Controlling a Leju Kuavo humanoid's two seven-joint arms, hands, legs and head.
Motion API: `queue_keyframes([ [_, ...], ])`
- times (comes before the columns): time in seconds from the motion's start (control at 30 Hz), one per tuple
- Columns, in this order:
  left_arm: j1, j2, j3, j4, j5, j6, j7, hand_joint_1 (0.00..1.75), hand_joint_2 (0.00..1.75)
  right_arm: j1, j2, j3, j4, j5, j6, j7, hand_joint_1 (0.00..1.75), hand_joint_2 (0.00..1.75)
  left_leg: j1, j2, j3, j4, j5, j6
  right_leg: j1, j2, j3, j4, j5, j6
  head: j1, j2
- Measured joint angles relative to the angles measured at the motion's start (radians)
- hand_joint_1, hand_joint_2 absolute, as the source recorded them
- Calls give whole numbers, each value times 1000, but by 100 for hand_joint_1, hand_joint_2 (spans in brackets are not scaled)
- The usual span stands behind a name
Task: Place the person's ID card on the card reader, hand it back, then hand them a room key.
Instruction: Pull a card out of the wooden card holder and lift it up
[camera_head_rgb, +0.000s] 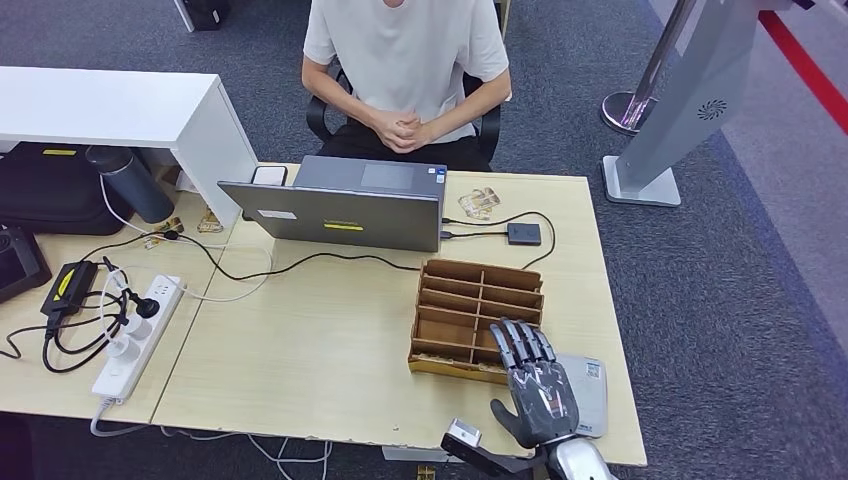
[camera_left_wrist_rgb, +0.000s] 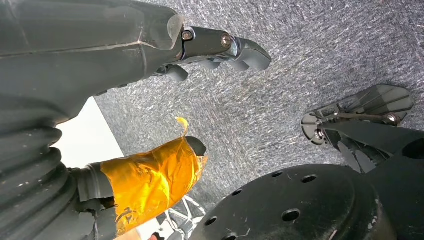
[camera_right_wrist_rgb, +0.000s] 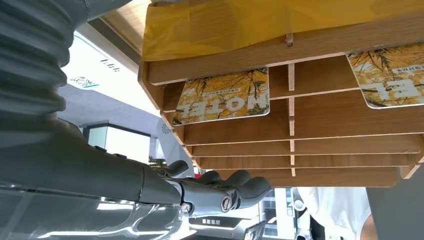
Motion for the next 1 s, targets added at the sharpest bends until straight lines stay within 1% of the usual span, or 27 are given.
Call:
queue_keyframes([
  [0.33,-1,0,0,0,-2,-1,0,0,175,-15,17,4,-10,-2,1,-6,0,175,0,0,0,0,0,0,0,0,0,0,0,0,0,0],
  [0.63,-1,0,0,0,-4,-2,0,0,175,-18,19,9,-11,-4,2,-6,0,175,0,0,0,0,0,0,0,0,0,0,0,0,0,0],
  [0.77,-1,0,0,0,-6,-2,0,0,175,-18,19,10,-11,-11,3,-8,175,175,0,0,0,0,0,0,0,0,0,0,0,0,0,0],
  [1.0,-2,0,0,0,-17,12,-9,0,175,-17,19,12,-12,-37,9,-19,175,175,0,0,0,0,0,0,0,0,0,0,0,0,0,0],
])
